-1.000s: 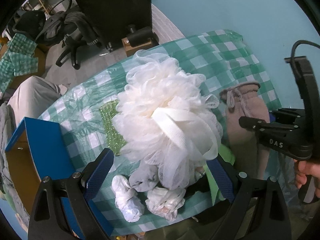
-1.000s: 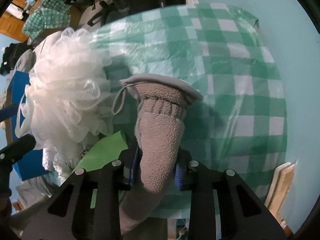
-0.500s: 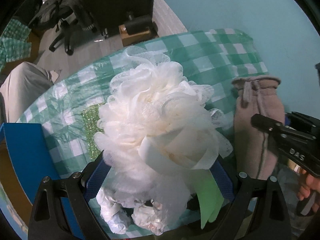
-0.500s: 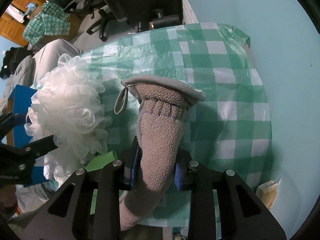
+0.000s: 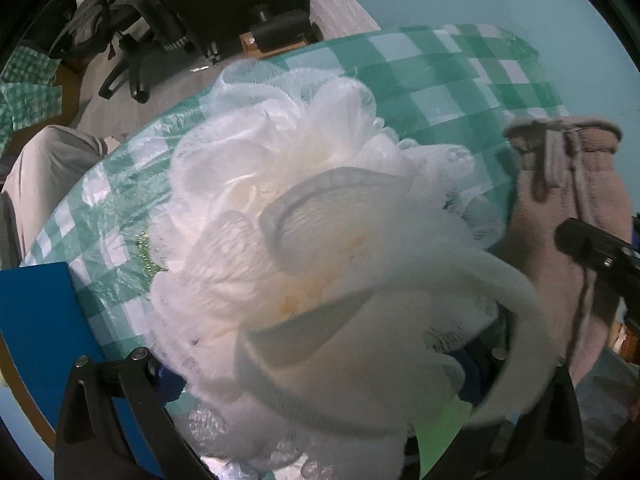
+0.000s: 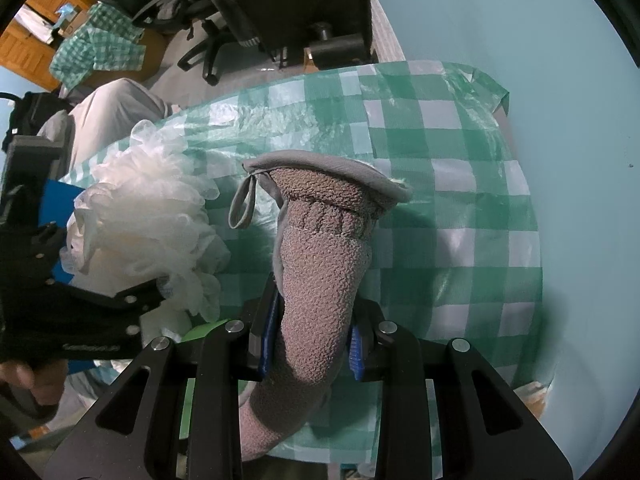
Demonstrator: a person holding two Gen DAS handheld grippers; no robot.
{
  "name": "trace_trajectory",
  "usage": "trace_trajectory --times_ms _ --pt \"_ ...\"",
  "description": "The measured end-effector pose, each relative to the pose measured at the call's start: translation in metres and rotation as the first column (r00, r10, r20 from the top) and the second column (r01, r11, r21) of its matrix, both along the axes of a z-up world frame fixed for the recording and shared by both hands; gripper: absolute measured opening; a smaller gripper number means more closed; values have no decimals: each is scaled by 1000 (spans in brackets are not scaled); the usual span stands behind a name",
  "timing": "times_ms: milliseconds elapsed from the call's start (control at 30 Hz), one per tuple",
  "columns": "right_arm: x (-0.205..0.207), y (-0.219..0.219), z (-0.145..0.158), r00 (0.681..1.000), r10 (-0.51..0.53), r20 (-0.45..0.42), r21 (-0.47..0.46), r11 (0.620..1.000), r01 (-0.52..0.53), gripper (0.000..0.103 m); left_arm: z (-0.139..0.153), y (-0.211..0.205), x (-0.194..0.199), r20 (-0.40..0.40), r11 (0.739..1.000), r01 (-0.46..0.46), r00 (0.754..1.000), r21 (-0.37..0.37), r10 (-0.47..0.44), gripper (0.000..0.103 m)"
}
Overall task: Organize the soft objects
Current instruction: 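Lift the grey sock with the right tool while the left tool lifts the bath puff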
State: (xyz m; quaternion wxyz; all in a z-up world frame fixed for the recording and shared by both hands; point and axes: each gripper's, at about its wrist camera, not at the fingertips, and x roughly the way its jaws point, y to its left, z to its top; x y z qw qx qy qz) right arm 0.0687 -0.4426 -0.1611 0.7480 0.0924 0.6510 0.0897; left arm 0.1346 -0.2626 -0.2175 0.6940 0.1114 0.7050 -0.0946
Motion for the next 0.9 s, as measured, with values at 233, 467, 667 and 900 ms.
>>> trace_trajectory --times_ms 233,467,667,900 --pt "-1 -2 1 1000 -7 -2 6 1000 7 28 0 1 -5 35 1000 -13 999 0 13 86" --pt "-4 -1 2 1000 -3 9 0 1000 3 28 18 -1 -23 106 1000 9 994 -11 -8 64" --pt "-6 2 8 1000 15 27 -15 1000 -14 28 37 -4 -39 167 999 23 986 -39 -16 58" --pt "-6 8 20 998 32 56 -26 999 -30 28 61 0 -50 225 997 34 974 -64 -19 56"
